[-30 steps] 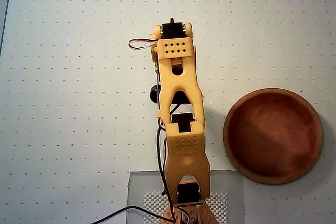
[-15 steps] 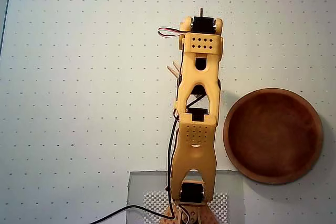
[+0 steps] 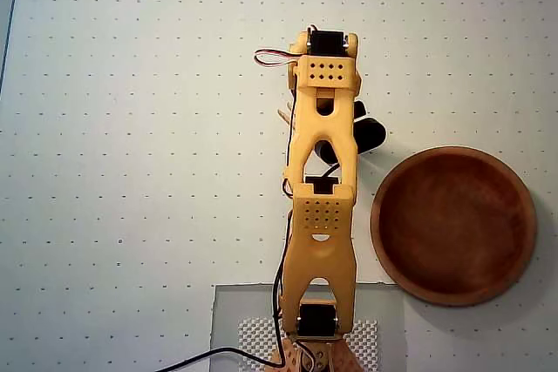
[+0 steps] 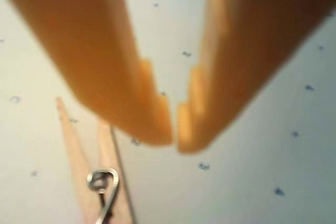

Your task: Grasp a clothespin and put it in the bowl.

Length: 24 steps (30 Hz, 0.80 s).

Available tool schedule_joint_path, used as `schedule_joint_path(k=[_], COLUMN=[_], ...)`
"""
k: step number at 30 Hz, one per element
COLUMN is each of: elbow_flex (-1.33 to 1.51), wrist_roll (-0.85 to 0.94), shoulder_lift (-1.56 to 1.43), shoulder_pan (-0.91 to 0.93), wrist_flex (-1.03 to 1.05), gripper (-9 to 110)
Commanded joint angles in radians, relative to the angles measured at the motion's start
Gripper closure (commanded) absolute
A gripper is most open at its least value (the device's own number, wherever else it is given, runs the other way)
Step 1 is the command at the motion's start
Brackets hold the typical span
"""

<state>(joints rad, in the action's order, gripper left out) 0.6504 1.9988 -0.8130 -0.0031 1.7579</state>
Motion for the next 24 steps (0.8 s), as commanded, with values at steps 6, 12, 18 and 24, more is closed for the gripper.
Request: schedule_joint_path(k=[6, 12, 18, 24], elbow_flex=[-0.063, -0.032, -0.072, -0.080], wrist_roll=[0.028, 0.012, 0.014, 0.055], shoulder_lift=[-0.044, -0.044, -0.029, -0.028], shoulder_pan=[-0.038, -0.034, -0.038, -0.032], wrist_flex=[0.029, 0.031, 0.029, 0.029], gripper=[103, 103, 98, 88])
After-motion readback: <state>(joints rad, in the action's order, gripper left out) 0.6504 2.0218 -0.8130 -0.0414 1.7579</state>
